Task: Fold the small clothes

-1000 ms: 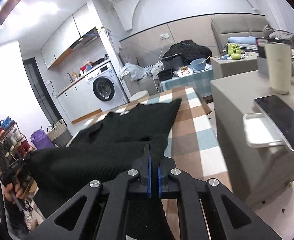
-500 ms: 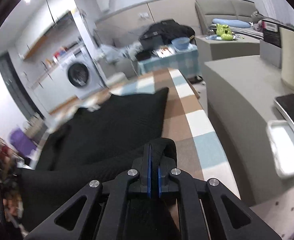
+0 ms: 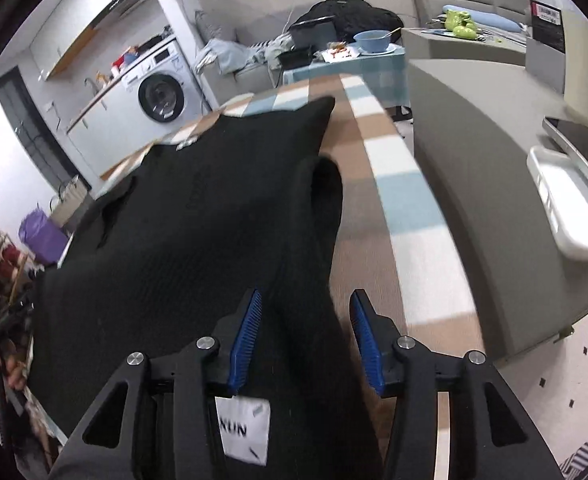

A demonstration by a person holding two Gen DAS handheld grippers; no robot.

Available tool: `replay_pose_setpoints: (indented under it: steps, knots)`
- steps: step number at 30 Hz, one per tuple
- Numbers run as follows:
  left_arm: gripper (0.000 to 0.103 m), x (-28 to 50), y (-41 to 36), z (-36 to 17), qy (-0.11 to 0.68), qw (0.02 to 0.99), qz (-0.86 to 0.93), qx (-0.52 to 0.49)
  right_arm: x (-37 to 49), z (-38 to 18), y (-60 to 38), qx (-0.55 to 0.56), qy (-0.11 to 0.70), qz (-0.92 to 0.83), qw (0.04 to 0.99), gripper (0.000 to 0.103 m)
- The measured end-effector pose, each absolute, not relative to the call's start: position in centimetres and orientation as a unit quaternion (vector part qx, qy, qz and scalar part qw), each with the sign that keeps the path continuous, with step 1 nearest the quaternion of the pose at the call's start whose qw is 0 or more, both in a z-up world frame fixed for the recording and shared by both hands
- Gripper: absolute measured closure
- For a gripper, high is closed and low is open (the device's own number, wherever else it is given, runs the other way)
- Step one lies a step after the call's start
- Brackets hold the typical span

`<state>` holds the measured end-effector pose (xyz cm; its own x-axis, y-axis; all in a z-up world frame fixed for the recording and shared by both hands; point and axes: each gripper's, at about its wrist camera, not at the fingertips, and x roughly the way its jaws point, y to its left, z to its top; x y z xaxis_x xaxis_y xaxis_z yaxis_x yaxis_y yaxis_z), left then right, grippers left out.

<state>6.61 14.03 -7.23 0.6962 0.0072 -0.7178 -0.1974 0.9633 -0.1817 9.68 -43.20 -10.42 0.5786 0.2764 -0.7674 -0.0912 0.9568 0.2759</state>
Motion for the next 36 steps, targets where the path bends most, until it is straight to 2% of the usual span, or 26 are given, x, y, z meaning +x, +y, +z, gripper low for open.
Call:
replay_pose_setpoints:
  steps: [13, 14, 16, 17, 18, 20, 22, 23, 24, 26, 31, 36]
  knots:
    - [0.052, 6.6, 14.2, -9.1, 0.417, 0.897, 0.064, -0.132, 8.2, -10.9, -43.8, 0.116, 0.450, 0.114, 0.878, 0.056]
    - [0.055, 6.6, 14.3, -9.2, 0.415, 0.897, 0.062, -0.137, 8.2, -11.0, -43.7, 0.116, 0.451, 0.117, 0.877, 0.056]
    - [0.082, 6.5, 14.4, -9.3, 0.409, 0.900, 0.051, -0.141, 8.3, -11.0, -43.4, 0.113, 0.452, 0.117, 0.877, 0.056]
    - [0.086, 6.5, 14.4, -9.2, 0.405, 0.902, 0.047, -0.141, 8.3, -11.0, -43.3, 0.110, 0.452, 0.117, 0.878, 0.056]
    - [0.095, 6.3, 14.5, -9.0, 0.396, 0.906, 0.046, -0.139, 8.4, -11.0, -43.2, 0.107, 0.451, 0.115, 0.878, 0.056]
    - [0.097, 6.0, 14.6, -8.6, 0.382, 0.913, 0.043, -0.138, 8.4, -11.0, -43.1, 0.106, 0.449, 0.114, 0.880, 0.056]
    - [0.098, 5.6, 14.8, -7.9, 0.362, 0.920, 0.038, -0.144, 8.5, -10.9, -43.0, 0.096, 0.444, 0.112, 0.884, 0.066]
    - [0.098, 5.3, 14.7, -7.5, 0.355, 0.923, 0.035, -0.146, 8.4, -10.9, -42.9, 0.089, 0.441, 0.114, 0.886, 0.088]
    - [0.098, 5.0, 14.8, -7.0, 0.345, 0.926, 0.035, -0.147, 8.2, -10.6, -42.7, 0.088, 0.436, 0.127, 0.887, 0.098]
    - [0.098, 4.4, 14.7, -5.9, 0.323, 0.934, 0.033, -0.147, 7.5, -9.7, -42.5, 0.083, 0.419, 0.146, 0.892, 0.098]
    - [0.099, 4.3, 15.3, -3.9, 0.292, 0.943, 0.033, -0.158, 4.8, -5.8, -44.3, 0.126, 0.311, 0.153, 0.930, 0.098]
    - [0.099, 6.7, 16.5, -4.0, 0.307, 0.935, 0.048, -0.170, 7.1, -6.9, -44.1, 0.129, 0.354, 0.108, 0.920, 0.098]
